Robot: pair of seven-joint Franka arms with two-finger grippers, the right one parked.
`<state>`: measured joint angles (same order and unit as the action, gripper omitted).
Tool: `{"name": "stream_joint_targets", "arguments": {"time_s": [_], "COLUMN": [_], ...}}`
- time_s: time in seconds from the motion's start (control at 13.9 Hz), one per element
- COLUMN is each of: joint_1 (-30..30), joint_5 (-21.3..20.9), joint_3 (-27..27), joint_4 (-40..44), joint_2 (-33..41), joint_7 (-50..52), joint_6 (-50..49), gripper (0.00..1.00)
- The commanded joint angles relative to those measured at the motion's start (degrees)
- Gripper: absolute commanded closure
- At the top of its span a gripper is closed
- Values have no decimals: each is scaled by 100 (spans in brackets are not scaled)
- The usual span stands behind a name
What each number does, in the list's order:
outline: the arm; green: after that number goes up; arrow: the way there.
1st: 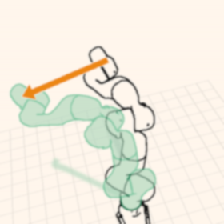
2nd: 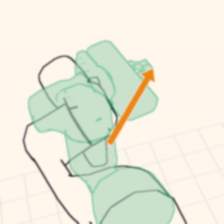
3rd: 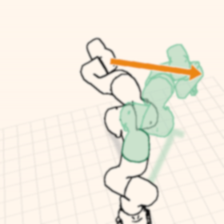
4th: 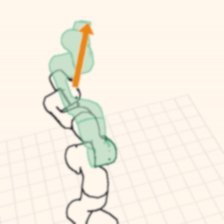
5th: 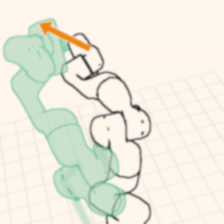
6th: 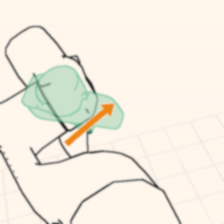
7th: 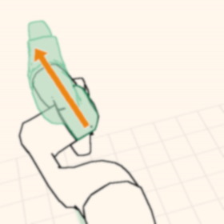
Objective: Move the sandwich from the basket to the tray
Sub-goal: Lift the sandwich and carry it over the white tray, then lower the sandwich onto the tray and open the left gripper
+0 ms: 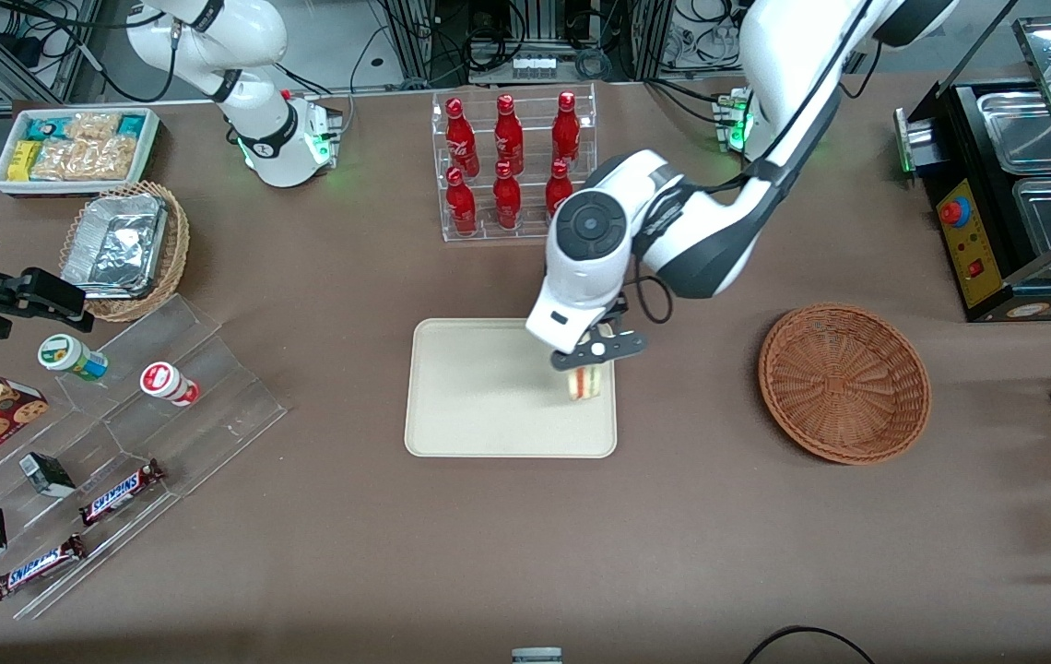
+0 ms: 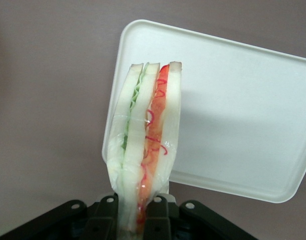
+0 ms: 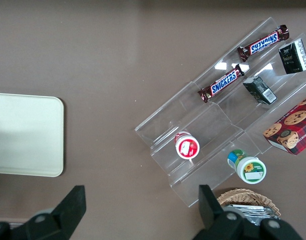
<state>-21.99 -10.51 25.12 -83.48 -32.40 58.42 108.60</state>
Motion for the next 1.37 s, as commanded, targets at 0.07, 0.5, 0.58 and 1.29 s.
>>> {"name": "stream_joint_targets", "arguments": {"time_s": [0.07,0.5,0.58,1.29], "joint_1": [-245,-210,-201,-245], "joint_5": [-303,-558,-671,-1120], "joint_3": [-51,-77,-77,-156], "joint_4": [192,165,165,113], "joint_2": [-319,-784,-864,-1269], "joint_7": [143,47,38,143], "joint_6": [257,811,873,1208], "gripper": [83,83,83,81]}}
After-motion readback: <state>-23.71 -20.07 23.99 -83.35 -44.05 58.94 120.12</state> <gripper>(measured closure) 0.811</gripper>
